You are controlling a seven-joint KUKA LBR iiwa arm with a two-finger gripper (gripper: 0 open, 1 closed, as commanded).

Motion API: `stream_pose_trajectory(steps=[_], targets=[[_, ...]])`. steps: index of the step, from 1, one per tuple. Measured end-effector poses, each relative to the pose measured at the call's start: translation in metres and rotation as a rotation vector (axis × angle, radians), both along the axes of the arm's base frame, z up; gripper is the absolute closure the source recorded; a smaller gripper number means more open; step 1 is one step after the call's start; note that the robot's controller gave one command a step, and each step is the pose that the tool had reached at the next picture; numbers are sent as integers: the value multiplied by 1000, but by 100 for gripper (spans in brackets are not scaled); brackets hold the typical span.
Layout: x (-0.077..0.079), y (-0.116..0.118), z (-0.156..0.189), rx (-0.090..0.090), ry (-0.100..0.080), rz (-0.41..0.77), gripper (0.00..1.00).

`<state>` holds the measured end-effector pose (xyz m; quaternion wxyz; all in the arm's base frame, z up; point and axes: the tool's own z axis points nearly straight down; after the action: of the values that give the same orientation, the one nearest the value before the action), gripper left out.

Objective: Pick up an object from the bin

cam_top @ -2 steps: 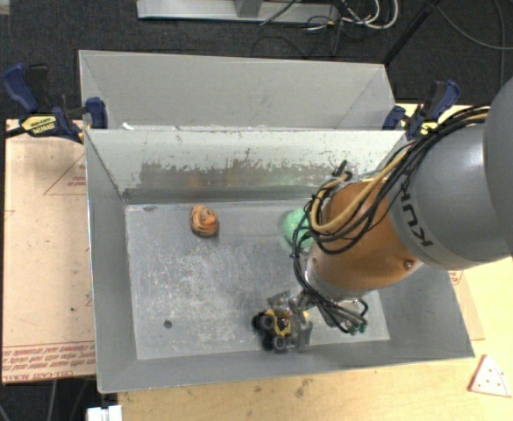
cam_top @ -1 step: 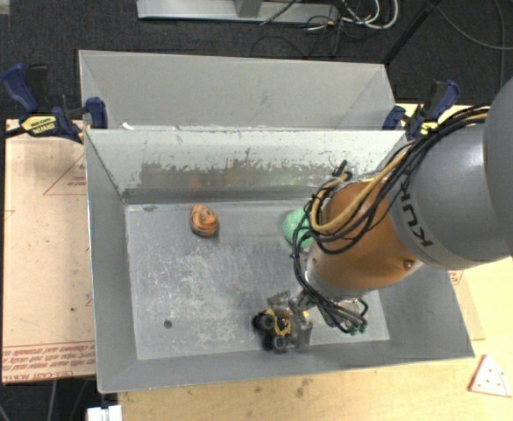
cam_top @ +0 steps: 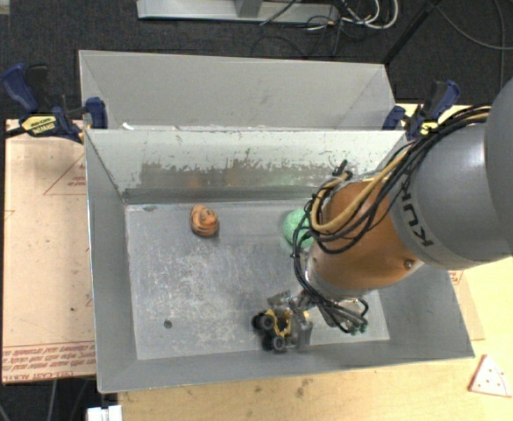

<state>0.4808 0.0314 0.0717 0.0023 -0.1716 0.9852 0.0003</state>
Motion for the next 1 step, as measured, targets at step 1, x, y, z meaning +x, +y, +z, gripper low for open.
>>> stream_pose_trajectory(steps=[1], targets=[[0, 0, 3, 0, 2, 0, 100]])
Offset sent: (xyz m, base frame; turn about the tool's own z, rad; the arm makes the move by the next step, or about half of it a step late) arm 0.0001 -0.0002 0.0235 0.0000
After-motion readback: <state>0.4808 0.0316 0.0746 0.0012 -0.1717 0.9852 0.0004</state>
